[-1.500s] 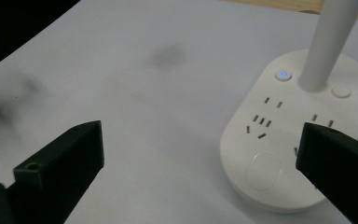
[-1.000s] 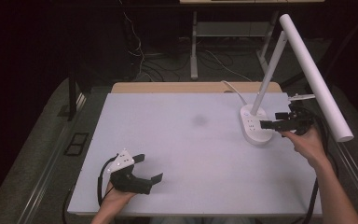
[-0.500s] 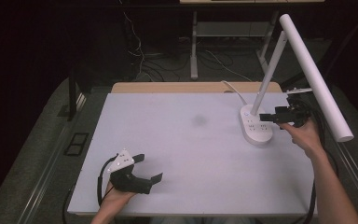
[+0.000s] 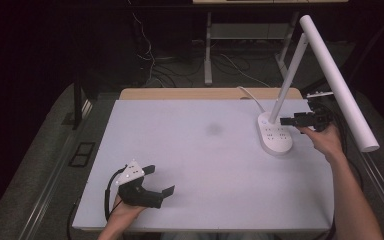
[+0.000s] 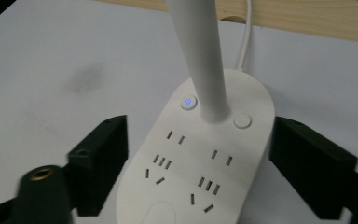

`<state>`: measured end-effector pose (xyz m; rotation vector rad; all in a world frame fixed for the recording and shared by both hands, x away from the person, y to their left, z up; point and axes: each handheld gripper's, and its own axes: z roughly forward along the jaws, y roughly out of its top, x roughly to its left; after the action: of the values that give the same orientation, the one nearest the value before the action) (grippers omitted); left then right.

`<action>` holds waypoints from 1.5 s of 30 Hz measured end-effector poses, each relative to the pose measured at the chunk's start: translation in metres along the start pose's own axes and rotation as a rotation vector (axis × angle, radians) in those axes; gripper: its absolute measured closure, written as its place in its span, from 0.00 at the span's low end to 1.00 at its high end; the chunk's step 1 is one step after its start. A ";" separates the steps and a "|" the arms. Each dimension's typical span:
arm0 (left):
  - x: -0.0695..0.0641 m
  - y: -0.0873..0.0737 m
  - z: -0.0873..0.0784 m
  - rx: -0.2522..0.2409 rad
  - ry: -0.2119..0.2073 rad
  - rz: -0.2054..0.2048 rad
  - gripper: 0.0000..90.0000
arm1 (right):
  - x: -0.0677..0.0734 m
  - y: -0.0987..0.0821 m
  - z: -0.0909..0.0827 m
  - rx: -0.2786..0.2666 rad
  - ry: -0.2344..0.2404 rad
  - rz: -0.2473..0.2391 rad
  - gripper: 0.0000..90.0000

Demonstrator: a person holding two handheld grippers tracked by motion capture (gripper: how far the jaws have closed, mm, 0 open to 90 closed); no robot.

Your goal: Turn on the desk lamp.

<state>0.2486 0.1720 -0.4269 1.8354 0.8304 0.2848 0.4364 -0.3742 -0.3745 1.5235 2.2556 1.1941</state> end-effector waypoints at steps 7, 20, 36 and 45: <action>0.001 0.000 -0.001 -0.001 0.003 0.000 0.00 | -0.010 -0.001 0.008 0.005 0.001 0.020 0.34; 0.001 0.000 -0.001 -0.002 0.009 -0.003 0.00 | -0.020 -0.005 0.029 0.017 -0.017 0.021 0.55; 0.002 0.000 -0.003 -0.003 0.018 0.002 0.00 | -0.022 -0.005 0.048 0.001 -0.075 0.009 0.92; 0.002 0.000 -0.003 -0.002 0.021 0.001 0.00 | -0.027 -0.004 0.049 -0.040 -0.064 0.040 0.99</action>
<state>0.2488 0.1753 -0.4261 1.8338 0.8437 0.3060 0.4722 -0.3719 -0.4177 1.5761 2.1574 1.1765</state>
